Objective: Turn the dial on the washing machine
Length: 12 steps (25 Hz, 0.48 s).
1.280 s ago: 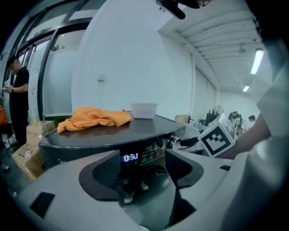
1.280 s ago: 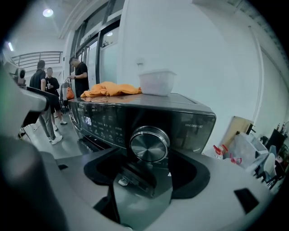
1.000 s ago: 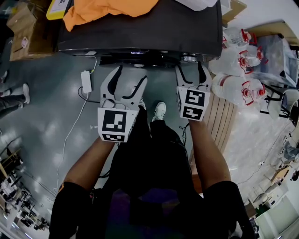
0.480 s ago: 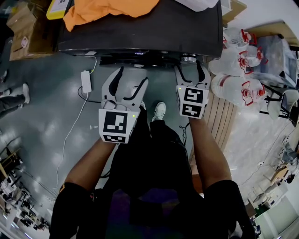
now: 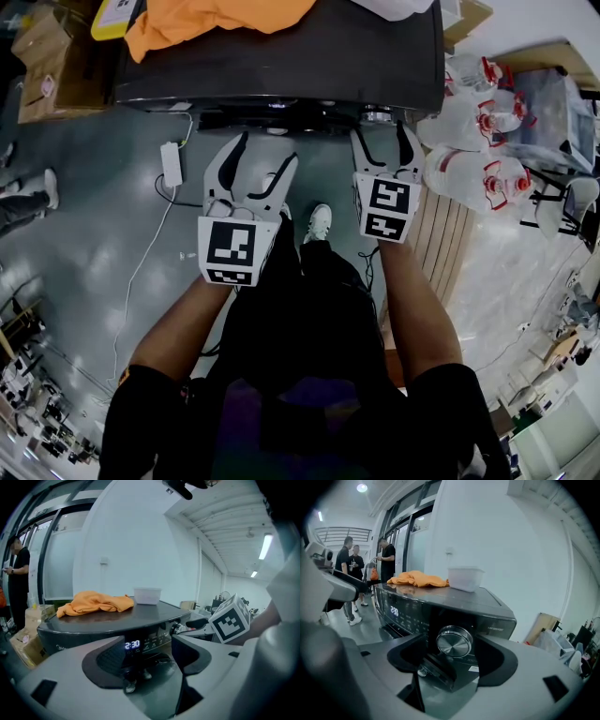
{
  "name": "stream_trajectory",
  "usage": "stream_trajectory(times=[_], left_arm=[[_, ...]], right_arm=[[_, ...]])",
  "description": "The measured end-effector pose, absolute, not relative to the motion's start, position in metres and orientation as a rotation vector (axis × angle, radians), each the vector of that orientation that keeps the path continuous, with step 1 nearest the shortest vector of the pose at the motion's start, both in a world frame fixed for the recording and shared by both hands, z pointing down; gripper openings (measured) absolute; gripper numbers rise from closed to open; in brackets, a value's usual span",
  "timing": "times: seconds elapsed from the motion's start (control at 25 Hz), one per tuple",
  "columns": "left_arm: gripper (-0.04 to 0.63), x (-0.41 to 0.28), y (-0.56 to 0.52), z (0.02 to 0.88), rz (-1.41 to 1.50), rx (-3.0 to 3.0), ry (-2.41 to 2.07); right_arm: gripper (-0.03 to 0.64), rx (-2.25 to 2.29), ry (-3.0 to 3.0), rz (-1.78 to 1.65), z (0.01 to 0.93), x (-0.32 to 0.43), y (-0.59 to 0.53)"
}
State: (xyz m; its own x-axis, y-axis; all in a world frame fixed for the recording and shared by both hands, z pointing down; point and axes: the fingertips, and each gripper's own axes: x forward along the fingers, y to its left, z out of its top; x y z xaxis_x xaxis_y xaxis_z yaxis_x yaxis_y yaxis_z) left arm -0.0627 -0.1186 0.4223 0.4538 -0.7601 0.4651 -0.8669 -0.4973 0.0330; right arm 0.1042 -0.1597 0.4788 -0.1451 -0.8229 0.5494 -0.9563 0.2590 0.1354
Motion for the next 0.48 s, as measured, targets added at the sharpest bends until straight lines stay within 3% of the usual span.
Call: stream_trajectory(times=[0.48], left_arm=[[0.301, -0.065, -0.116, 0.424, 0.571, 2.428, -1.409]], right_arm=[[0.337, 1.579, -2.013, 0.339, 0.486, 0.101, -0.164]])
